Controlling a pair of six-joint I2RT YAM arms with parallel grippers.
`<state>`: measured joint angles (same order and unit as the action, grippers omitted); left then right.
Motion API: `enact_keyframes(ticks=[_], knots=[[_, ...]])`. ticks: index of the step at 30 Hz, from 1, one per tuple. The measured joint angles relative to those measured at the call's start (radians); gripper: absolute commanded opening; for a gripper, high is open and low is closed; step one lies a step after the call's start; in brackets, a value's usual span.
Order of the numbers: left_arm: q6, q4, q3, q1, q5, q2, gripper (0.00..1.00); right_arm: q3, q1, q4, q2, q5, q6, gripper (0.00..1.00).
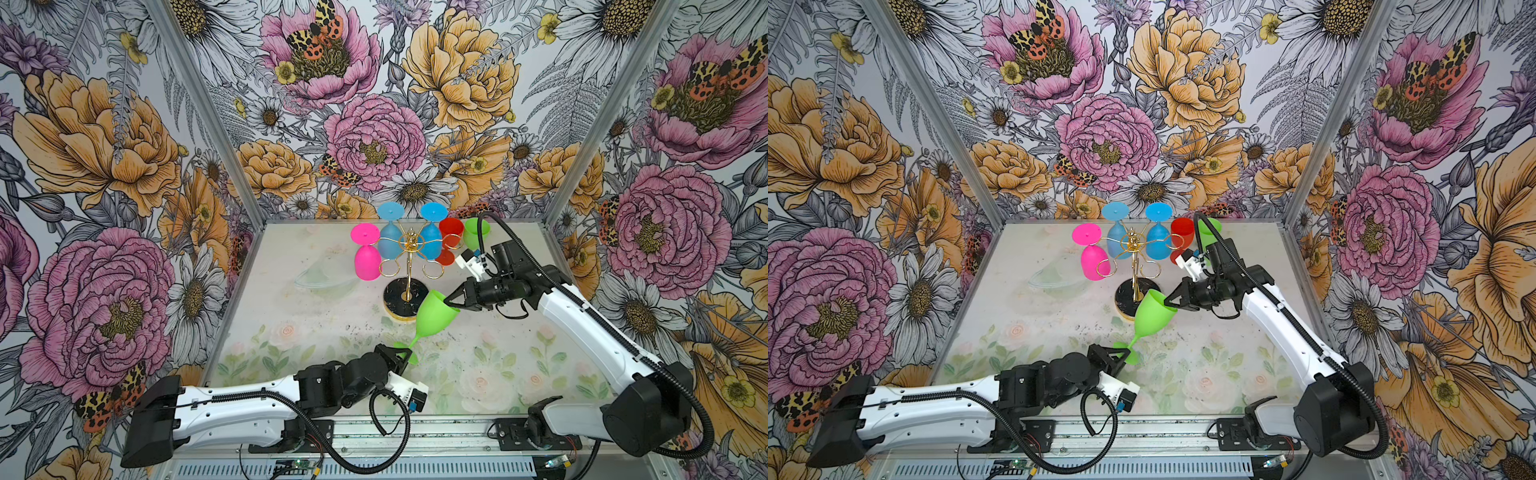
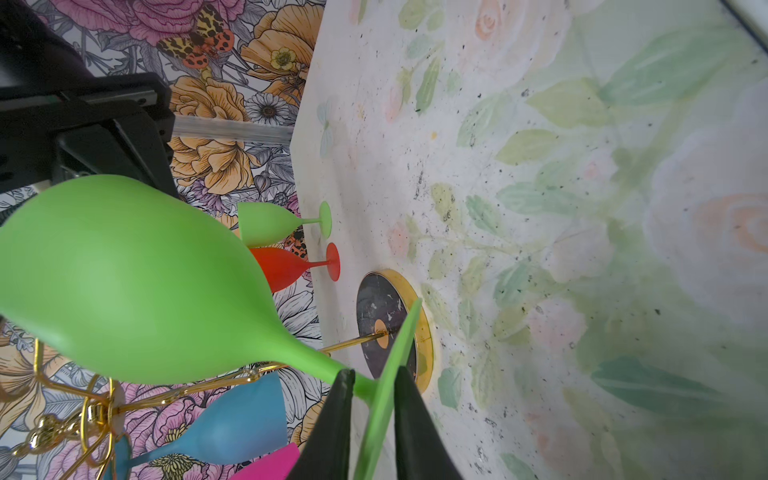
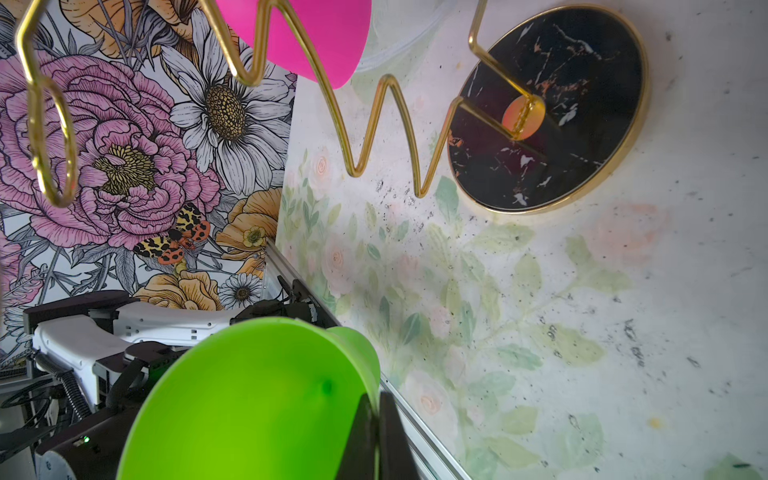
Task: Take the wine glass off the wine glass rack
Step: 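Reach the right gripper to the green glass's bowl while the left gripper holds its foot, then close the right gripper on the green bowl and open the left gripper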
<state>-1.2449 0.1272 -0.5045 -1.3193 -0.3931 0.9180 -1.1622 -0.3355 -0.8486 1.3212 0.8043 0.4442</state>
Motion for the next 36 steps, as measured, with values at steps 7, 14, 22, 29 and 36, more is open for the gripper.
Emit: enact_keyframes(ticks=[7, 14, 22, 29, 36], knots=[[0.077, -0.001, 0.006, -0.035, 0.012, -0.020, 0.53, 0.000, 0.000, 0.000, -0.028, -0.079, 0.000, 0.00], [0.200, 0.002, 0.005, -0.053, 0.024, -0.045, 0.62, 0.000, 0.000, 0.000, -0.053, -0.244, -0.012, 0.00], [0.417, -0.014, -0.004, -0.053, -0.001, -0.056, 0.77, -0.019, 0.000, 0.000, -0.058, -0.500, -0.034, 0.00], [0.688, 0.018, -0.080, -0.053, -0.093, -0.084, 0.89, -0.032, 0.000, 0.000, -0.054, -0.695, -0.072, 0.00], [0.933, 0.113, -0.185, 0.027, -0.140, -0.126, 0.92, -0.037, 0.000, 0.007, -0.010, -0.818, -0.108, 0.00]])
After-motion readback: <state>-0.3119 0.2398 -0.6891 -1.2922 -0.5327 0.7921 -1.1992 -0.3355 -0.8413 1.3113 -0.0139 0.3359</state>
